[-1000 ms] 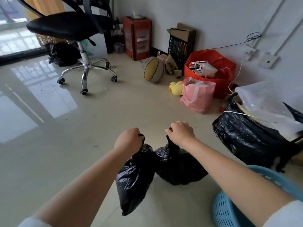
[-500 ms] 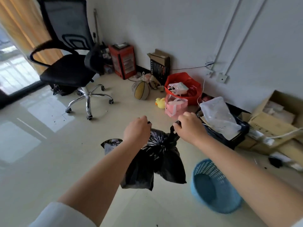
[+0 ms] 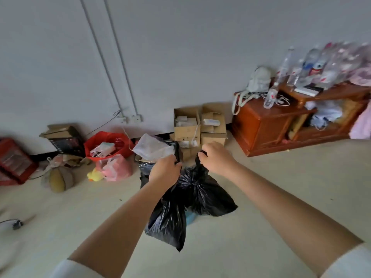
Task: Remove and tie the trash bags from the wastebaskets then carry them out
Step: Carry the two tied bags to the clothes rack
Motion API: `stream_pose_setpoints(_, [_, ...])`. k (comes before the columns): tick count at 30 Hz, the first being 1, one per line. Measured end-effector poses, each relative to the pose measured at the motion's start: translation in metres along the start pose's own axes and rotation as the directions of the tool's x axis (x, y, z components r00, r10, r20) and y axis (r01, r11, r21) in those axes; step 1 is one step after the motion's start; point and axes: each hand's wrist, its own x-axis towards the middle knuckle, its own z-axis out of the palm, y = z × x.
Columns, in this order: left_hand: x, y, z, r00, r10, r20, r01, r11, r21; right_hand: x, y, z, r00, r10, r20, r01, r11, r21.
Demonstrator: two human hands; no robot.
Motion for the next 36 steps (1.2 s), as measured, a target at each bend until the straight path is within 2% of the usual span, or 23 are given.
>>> stream_pose_setpoints(3, [-0.005,0.082,0.026,0.985,0.150,0.084,-0.151,0.989,-0.002,-0.049,0.064,-0.046,0.985,0.153,-0.081,-0.149,0.988,0.043])
stream_pose_setpoints(5, [-0.011,0.144,0.051,0.952,0.271,0.142,-0.276,0.961,0.017,-0.090,0.113,-0.076,0.957,0.254,-0.136,-0.250,0.967,0.048])
stream_pose_setpoints(10, [-0.052,0.324,0.139,0.799,0.533,0.279,-0.567,0.822,0.054,-0.224,0.257,-0.151,0.827,0.524,-0.205,-0.527,0.849,0.045])
stream_pose_setpoints(13, [-0.088,0.432,0.198,0.712,0.620,0.329,-0.676,0.733,0.081,-0.312,0.335,-0.194,0.745,0.618,-0.253,-0.652,0.754,-0.079])
stream_pose_setpoints(17, [-0.141,0.558,0.271,0.600,0.703,0.382,-0.793,0.586,0.167,-0.418,0.424,-0.241,0.685,0.656,-0.317,-0.727,0.586,-0.359])
stream_pose_setpoints(21, [-0.186,0.675,0.331,0.500,0.766,0.405,-0.863,0.477,0.163,-0.504,0.503,-0.283,0.630,0.688,-0.359,-0.764,0.468,-0.444])
stream_pose_setpoints(23, [-0.206,0.735,0.364,0.403,0.816,0.415,-0.915,0.358,0.185,-0.545,0.546,-0.305,0.577,0.720,-0.386,-0.802,0.410,-0.435])
stream_pose_setpoints(25, [-0.228,0.803,0.397,0.299,0.857,0.420,-0.952,0.237,0.195,-0.589,0.597,-0.328,0.479,0.764,-0.432,-0.859,0.307,-0.409])
stream_pose_setpoints(28, [-0.260,0.902,0.443,0.156,0.904,0.398,-0.985,0.110,0.136,-0.649,0.665,-0.372,0.373,0.748,-0.549,-0.893,0.129,-0.432])
stream_pose_setpoints(31, [-0.293,1.003,0.486,-0.011,0.920,0.393,-0.995,-0.050,0.090,-0.710,0.737,-0.417,0.251,0.846,-0.470,-0.915,0.050,-0.400])
stream_pose_setpoints(33, [-0.316,1.067,0.510,-0.110,0.907,0.406,-0.988,-0.145,0.056,-0.749,0.777,-0.450,0.157,0.869,-0.469,-0.925,-0.037,-0.378])
stream_pose_setpoints(36, [-0.351,1.158,0.544,-0.213,0.884,0.417,-0.971,-0.238,0.009,-0.805,0.839,-0.491,0.055,0.883,-0.467,-0.938,-0.114,-0.327])
